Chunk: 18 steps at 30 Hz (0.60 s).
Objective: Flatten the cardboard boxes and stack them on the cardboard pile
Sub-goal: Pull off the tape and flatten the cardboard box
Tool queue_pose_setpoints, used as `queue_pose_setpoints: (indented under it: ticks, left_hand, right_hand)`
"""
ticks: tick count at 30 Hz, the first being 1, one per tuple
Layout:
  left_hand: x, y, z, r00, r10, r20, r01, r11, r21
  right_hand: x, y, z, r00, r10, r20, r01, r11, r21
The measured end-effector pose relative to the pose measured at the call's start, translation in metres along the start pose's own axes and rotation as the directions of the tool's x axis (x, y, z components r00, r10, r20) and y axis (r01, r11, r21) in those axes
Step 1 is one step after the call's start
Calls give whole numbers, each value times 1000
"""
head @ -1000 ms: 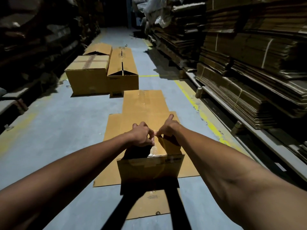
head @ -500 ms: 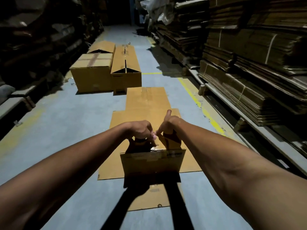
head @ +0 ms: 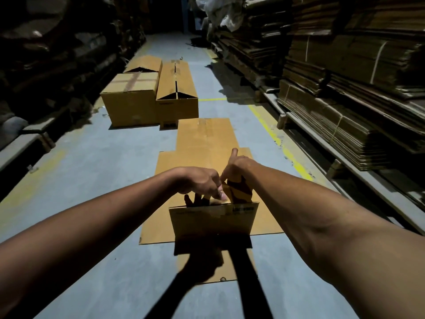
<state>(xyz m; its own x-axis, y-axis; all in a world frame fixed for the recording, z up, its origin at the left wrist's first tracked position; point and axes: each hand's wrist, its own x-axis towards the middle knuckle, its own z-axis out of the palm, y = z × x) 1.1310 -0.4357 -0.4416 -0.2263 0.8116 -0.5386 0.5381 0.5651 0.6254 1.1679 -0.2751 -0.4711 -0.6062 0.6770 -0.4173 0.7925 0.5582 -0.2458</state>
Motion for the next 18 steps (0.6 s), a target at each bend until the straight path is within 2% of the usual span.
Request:
queue_pose_setpoints:
  ticks: [5, 8, 9, 12, 13, 15, 18]
  left_hand:
    - [-5, 8, -3, 997, 73, -27, -70, 994, 87]
    - [-12, 20, -7, 986, 165, -6, -151, 921, 360]
    - [-16, 24, -6, 984, 176, 34, -175, 900, 399]
    - [-31, 33, -8, 972, 141, 186, -192, 936, 296]
    - [-34, 34, -11, 972, 135, 192, -186, 943, 275]
    - [-34, 30, -22, 986, 147, 78, -165, 930, 328]
    - [-20, 9, -29, 956, 154, -249, -32, 901, 433]
  right_hand:
    - [-1, -2, -1, 1000, 1, 17, -1, 1000, -1]
    - [-2, 0, -3, 1000, -11, 27, 11, 1000, -5]
    - [-3, 0, -4, 999, -15, 29, 15, 1000, -14]
    - [-7, 1, -9, 999, -40, 33, 40, 999, -26]
    - [-10, 1, -10, 998, -44, 46, 45, 998, -32]
    - [-15, -1, -11, 995, -45, 93, 48, 998, -34]
    - [-23, -5, -10, 992, -57, 110, 62, 997, -42]
